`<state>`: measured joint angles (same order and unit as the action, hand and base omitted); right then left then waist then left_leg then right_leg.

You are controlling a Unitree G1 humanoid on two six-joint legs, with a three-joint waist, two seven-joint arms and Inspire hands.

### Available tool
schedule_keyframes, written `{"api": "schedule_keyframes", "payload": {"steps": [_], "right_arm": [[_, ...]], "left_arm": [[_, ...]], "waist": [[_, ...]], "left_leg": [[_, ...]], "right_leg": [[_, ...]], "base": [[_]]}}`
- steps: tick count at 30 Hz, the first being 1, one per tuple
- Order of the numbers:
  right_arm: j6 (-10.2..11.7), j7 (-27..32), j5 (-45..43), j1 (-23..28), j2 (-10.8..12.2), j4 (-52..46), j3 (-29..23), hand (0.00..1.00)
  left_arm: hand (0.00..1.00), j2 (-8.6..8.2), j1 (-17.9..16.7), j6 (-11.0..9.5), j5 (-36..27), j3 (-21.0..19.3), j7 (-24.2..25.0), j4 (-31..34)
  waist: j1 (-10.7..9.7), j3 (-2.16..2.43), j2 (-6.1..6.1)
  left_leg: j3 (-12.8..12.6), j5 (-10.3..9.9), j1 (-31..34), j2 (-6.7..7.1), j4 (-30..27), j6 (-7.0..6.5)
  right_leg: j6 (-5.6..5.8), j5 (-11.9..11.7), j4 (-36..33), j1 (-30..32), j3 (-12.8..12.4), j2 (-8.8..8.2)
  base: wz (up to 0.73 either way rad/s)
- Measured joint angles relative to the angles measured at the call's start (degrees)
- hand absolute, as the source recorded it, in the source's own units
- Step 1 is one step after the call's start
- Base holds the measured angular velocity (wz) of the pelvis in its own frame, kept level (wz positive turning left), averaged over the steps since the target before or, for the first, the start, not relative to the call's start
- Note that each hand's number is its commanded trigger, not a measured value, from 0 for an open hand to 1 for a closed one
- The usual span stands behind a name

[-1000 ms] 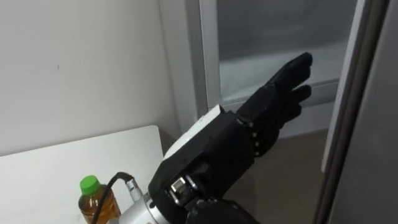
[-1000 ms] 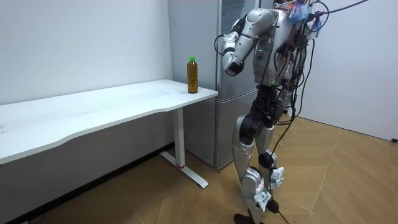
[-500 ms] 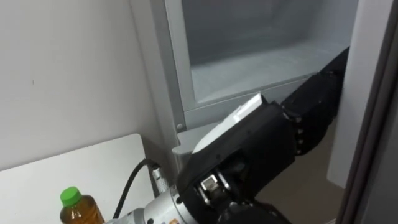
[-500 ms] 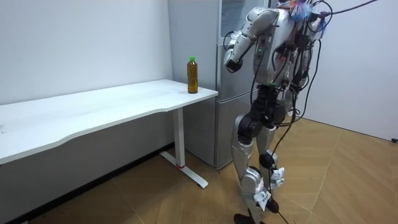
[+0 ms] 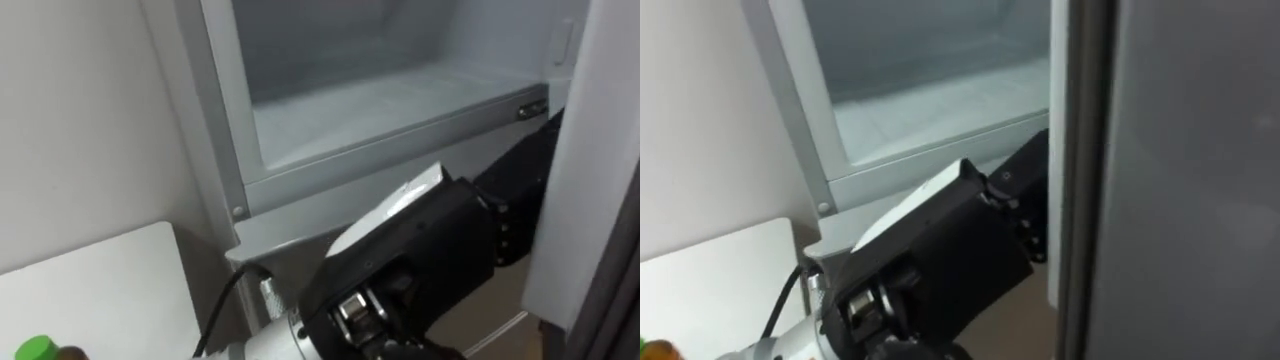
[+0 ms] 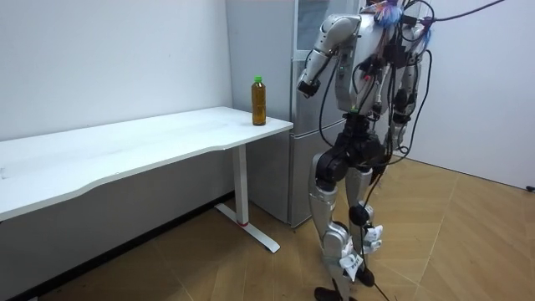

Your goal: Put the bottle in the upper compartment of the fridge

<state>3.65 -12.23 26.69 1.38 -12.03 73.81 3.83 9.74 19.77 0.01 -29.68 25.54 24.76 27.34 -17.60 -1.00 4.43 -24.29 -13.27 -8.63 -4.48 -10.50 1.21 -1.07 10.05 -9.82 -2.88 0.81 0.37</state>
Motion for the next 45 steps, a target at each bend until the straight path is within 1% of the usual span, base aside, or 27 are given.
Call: {"api": "schedule_keyframes", "payload": {"steps": [1,4,7,8,10,12,16,19,21,27,30,34,37,38,45], "right_arm": [[0.0,0.0,-0.1,0.2,-0.3,0.0,0.0,0.0],[0.0,0.0,-0.1,0.3,-0.7,-0.1,0.0,0.0],[0.0,0.0,-0.5,0.4,-0.8,-0.1,0.0,0.0],[0.0,0.0,-0.4,0.5,-1.0,-0.1,0.0,0.0],[0.0,0.1,-0.4,0.6,-1.6,-0.1,0.0,0.0],[0.0,0.3,-0.4,0.6,-2.2,-0.1,0.0,0.0],[0.0,0.5,-0.4,0.6,-2.3,-0.2,0.0,0.0],[0.0,0.9,-0.2,0.5,-2.2,-0.3,0.0,0.0],[0.0,1.3,-0.2,0.6,-2.3,-0.3,0.0,0.0],[0.0,1.8,-0.1,0.6,-2.5,-0.3,0.0,0.0],[0.0,1.8,-0.1,0.6,-2.5,-0.2,0.1,0.0],[0.0,1.9,0.0,0.6,-2.5,-0.1,1.3,0.0],[0.0,2.2,-0.1,0.5,-2.5,-0.2,2.5,0.0],[0.0,2.2,-0.1,0.4,-2.5,-0.1,2.8,0.0],[0.0,2.2,0.1,0.0,-2.4,-0.1,3.6,0.0]], "left_arm": [[0.0,-0.05,0.0,0.0,-0.1,0.3,0.0,0.0],[0.0,-0.48,0.1,-0.1,-0.1,0.7,0.1,0.0],[0.0,-0.73,0.4,0.0,-0.1,0.9,0.4,-0.4],[0.0,-0.86,0.7,-0.1,-0.1,1.4,0.4,-0.7],[0.0,-1.33,1.5,-0.1,-0.1,1.7,0.4,-1.4],[0.0,-1.4,2.6,-0.1,-0.1,2.1,0.4,-2.2],[0.0,-1.44,3.6,-0.1,-0.2,2.7,0.5,-3.1],[0.0,-1.46,3.6,-0.1,-1.3,3.0,0.6,-4.1],[0.0,-1.46,3.6,-0.1,-1.4,3.3,0.6,-4.2],[0.0,-1.46,3.6,0.0,-1.9,6.0,0.6,-4.2],[0.0,-1.48,3.6,-0.1,-2.0,6.1,0.7,-4.2],[0.0,-1.48,3.6,-0.1,-2.2,6.1,0.8,-4.2],[0.0,-1.48,3.7,-0.1,-2.2,6.1,0.8,-4.2],[0.0,-1.48,3.8,-0.1,-2.2,6.1,0.8,-4.2],[0.0,-1.23,5.4,0.0,-2.2,6.1,0.7,-4.3]], "waist": [[0.0,0.0,0.01],[-0.2,0.06,0.32],[-1.4,0.16,0.65],[-1.8,0.21,0.83],[-2.2,0.17,1.12],[-2.6,0.15,1.5],[-2.6,0.07,1.92],[-2.7,0.05,1.89],[-2.7,0.05,1.9],[-3.4,0.05,1.89],[-4.1,0.06,1.89],[-4.1,0.07,1.89],[-4.1,0.09,1.87],[-4.1,0.1,1.81],[-3.6,0.08,1.77]], "left_leg": [[-0.2,0.0,0.0,-0.05,0.0,0.0],[-0.5,-0.2,0.2,-0.18,-0.4,0.25],[-0.6,-0.3,0.3,-0.45,-0.4,0.36],[-0.7,-0.5,0.3,-0.65,-0.5,0.59],[-0.7,-0.8,0.2,-0.78,-0.7,0.88],[-0.7,-0.8,-0.1,-0.79,-0.8,0.88],[-0.9,-0.8,-0.2,-0.88,-0.8,0.88],[-1.1,-0.8,-0.1,-0.91,-0.8,0.88],[-2.3,-0.8,0.1,-1.02,-0.9,0.89],[-2.4,-0.8,0.2,-1.03,-0.9,0.89],[-2.4,-0.8,0.2,-1.05,-0.9,0.89],[-2.3,-0.8,0.1,-1.14,-0.9,0.89],[-2.2,-0.8,0.4,-1.37,-1.0,0.9],[-2.2,-0.8,0.5,-1.71,-1.0,0.92],[-2.0,-0.8,0.5,-2.01,-0.9,0.98]], "right_leg": [[-0.05,0.0,0.0,0.1,-0.6,0.14],[-0.09,-0.3,0.0,0.9,-1.3,0.36],[-0.19,-0.5,0.0,1.1,-1.7,0.69],[-0.22,-0.6,0.0,1.1,-2.0,0.86],[-0.24,-0.6,0.0,1.1,-2.2,1.01],[-0.29,-0.6,-0.1,1.0,-2.4,1.11],[-0.5,-0.8,-0.3,1.7,-2.9,1.47],[-0.73,-1.0,-0.8,2.1,-3.1,1.83],[-0.8,-1.0,-0.7,2.9,-3.3,1.94],[-0.81,-1.0,-0.8,3.4,-3.3,2.02],[-0.84,-1.0,-0.9,3.4,-3.4,2.15],[-0.95,-1.1,-1.0,3.5,-3.9,2.54],[-1.07,-1.2,-1.0,3.6,-3.8,2.51],[-1.13,-1.2,-0.9,3.6,-3.6,2.47],[-1.47,-1.3,-0.8,3.4,-1.3,2.61]], "base": [[-0.21],[-0.25],[-0.12],[-0.05],[-0.06],[-0.14],[-0.15],[-0.16],[-0.08],[-0.02],[-0.01],[-0.07],[-0.01],[0.0],[-0.01]]}}
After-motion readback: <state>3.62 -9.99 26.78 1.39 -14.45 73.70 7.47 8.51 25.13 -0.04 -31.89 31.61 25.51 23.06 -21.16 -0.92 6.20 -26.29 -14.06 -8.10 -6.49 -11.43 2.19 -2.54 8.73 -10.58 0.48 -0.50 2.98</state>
